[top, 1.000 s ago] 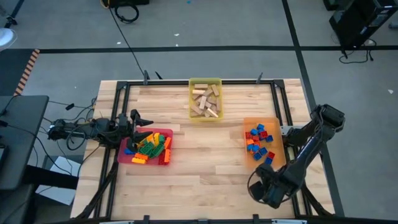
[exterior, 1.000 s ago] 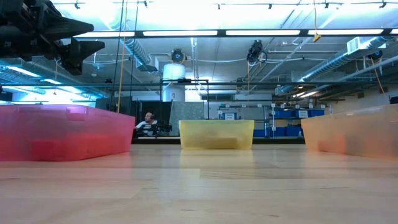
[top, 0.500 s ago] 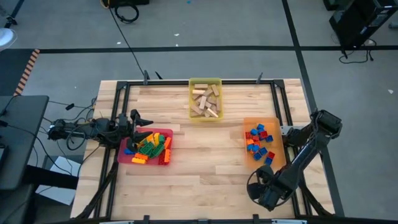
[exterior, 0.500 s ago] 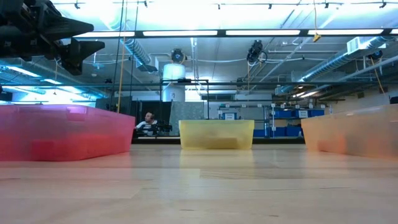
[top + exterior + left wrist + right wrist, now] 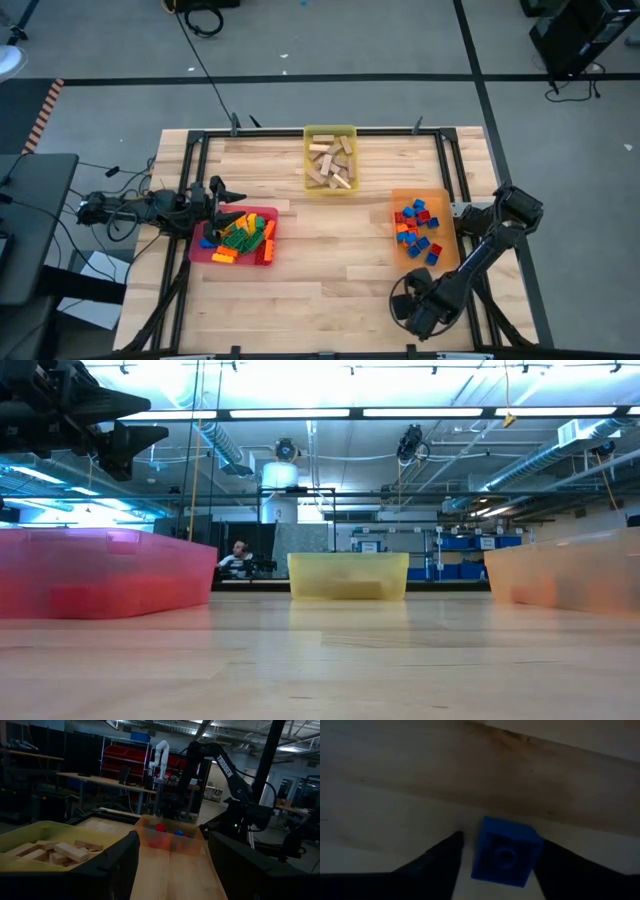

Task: Sort blocks by size
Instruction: Put the 1 stud blue game piece into the orange bin

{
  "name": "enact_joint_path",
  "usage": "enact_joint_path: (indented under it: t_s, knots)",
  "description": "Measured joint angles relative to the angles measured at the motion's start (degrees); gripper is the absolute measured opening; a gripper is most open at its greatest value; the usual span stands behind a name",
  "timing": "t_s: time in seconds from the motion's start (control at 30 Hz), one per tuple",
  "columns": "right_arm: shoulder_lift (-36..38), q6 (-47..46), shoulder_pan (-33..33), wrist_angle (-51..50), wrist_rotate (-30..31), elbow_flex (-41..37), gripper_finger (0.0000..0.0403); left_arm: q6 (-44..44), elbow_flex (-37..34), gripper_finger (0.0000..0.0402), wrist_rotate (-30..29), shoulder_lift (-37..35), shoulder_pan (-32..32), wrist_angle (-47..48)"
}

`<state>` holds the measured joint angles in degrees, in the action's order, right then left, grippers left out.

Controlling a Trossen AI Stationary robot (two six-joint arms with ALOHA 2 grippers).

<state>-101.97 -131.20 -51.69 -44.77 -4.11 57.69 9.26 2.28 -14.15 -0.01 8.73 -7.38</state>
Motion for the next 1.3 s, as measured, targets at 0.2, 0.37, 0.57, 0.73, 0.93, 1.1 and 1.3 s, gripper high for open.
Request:
enact_joint_path:
  t_s: [0.2, 0.37, 0.57, 0.73, 0.93, 1.1, 1.3]
  knots:
    - [1.1, 0.7, 0.6, -0.1, -1.4, -0.3, 0.0148, 0.0, 0.0, 0.0245, 0.0, 0.0, 0.0, 0.0]
    - [3.9, 2.7, 0.7, -0.6, 1.8, -0.2, 0.0148, 0.0, 0.0, 0.0245, 0.0, 0.0, 0.0, 0.0]
    - [10.1, 8.6, 1.9, -1.5, 17.1, 1.4, 0.0148, 0.0, 0.0, 0.0245, 0.0, 0.0, 0.0, 0.0]
    - [17.5, 9.6, 4.5, -10.4, 27.8, 1.4, 0.0148, 0.0, 0.0, 0.0245, 0.0, 0.0, 0.0, 0.0]
    - [24.2, 8.0, 10.5, -29.7, 22.0, 1.4, 0.0148, 0.0, 0.0, 0.0245, 0.0, 0.0, 0.0, 0.0]
    - [28.0, 11.7, 14.8, -34.3, 10.6, -2.3, 0.0148, 0.0, 0.0, 0.0245, 0.0, 0.0, 0.0, 0.0]
    - [29.9, 12.3, 15.7, -30.7, 8.6, -8.1, 0.0201, 0.0, 0.0, 0.0245, 0.0, 0.0, 0.0, 0.0]
